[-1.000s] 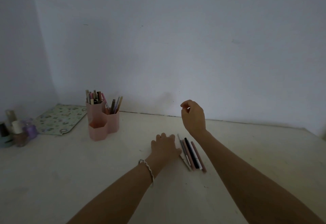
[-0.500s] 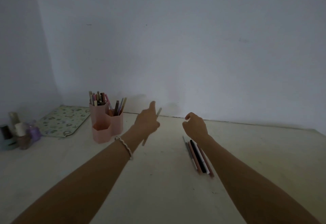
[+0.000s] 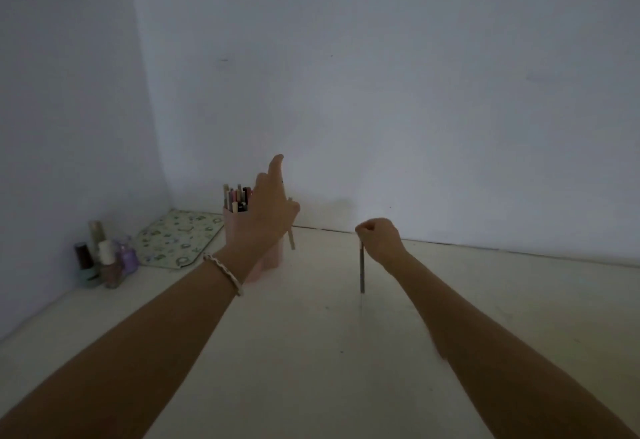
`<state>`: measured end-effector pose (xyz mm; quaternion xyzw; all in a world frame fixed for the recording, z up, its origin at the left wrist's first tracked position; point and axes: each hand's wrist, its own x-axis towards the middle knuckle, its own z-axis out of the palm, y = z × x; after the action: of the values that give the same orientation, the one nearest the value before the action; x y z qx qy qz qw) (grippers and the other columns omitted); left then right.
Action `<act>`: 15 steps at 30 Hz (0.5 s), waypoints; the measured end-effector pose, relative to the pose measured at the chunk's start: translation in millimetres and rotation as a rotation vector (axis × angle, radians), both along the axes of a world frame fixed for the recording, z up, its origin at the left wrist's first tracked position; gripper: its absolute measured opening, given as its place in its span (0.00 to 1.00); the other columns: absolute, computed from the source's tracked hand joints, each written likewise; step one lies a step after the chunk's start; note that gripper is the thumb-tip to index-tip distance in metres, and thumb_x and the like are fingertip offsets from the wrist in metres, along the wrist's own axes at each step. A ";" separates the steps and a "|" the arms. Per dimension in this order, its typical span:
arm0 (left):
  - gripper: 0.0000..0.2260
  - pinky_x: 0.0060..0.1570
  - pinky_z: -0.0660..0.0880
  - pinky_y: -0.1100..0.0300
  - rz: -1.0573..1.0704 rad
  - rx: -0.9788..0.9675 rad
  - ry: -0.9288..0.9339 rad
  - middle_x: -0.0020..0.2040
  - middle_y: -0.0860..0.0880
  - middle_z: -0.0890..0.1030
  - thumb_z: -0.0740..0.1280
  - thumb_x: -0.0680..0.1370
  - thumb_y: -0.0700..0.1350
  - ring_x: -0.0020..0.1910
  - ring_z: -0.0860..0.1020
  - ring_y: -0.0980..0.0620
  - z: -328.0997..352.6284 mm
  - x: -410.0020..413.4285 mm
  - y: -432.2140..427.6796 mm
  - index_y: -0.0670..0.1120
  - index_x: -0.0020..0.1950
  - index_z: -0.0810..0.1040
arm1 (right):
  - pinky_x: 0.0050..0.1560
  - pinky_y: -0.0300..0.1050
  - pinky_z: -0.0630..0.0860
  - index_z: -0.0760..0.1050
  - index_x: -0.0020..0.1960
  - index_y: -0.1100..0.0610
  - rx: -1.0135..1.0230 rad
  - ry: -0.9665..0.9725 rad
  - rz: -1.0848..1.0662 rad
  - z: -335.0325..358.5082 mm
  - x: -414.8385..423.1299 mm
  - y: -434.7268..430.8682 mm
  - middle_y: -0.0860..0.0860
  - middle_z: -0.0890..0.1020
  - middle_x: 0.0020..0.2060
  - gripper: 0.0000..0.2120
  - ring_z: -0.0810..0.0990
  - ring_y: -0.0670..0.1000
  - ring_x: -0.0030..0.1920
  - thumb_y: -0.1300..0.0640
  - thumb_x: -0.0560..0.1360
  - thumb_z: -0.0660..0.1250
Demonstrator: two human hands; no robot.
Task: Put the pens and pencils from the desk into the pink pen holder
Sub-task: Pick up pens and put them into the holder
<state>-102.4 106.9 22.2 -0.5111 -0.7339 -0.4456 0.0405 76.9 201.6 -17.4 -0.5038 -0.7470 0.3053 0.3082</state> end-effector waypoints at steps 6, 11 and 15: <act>0.37 0.31 0.60 0.70 0.101 0.161 0.122 0.51 0.49 0.72 0.67 0.70 0.30 0.33 0.70 0.59 -9.9 -33.5 8.4 0.53 0.73 0.57 | 0.30 0.26 0.69 0.80 0.52 0.58 0.203 0.438 0.003 45.0 -30.9 -22.6 0.47 0.80 0.37 0.09 0.76 0.42 0.33 0.62 0.77 0.62; 0.23 0.50 0.74 0.52 0.214 -0.032 0.477 0.49 0.46 0.78 0.67 0.75 0.39 0.49 0.77 0.46 -34.2 -44.0 17.2 0.47 0.68 0.66 | 0.35 0.24 0.70 0.79 0.54 0.58 0.293 0.582 -0.033 49.4 -37.8 -29.5 0.52 0.81 0.42 0.10 0.75 0.42 0.35 0.63 0.77 0.61; 0.17 0.63 0.68 0.50 0.280 0.105 0.644 0.59 0.44 0.76 0.63 0.75 0.39 0.63 0.71 0.43 -29.6 -51.6 11.7 0.45 0.64 0.76 | 0.39 0.26 0.71 0.79 0.56 0.57 0.378 0.699 -0.073 54.5 -51.7 -31.6 0.50 0.81 0.44 0.10 0.76 0.42 0.38 0.61 0.78 0.62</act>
<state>-154.0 118.6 -7.4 -0.5170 -0.7224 -0.2889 0.3570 25.2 170.0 37.0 -0.3303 -0.6217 0.3044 0.6416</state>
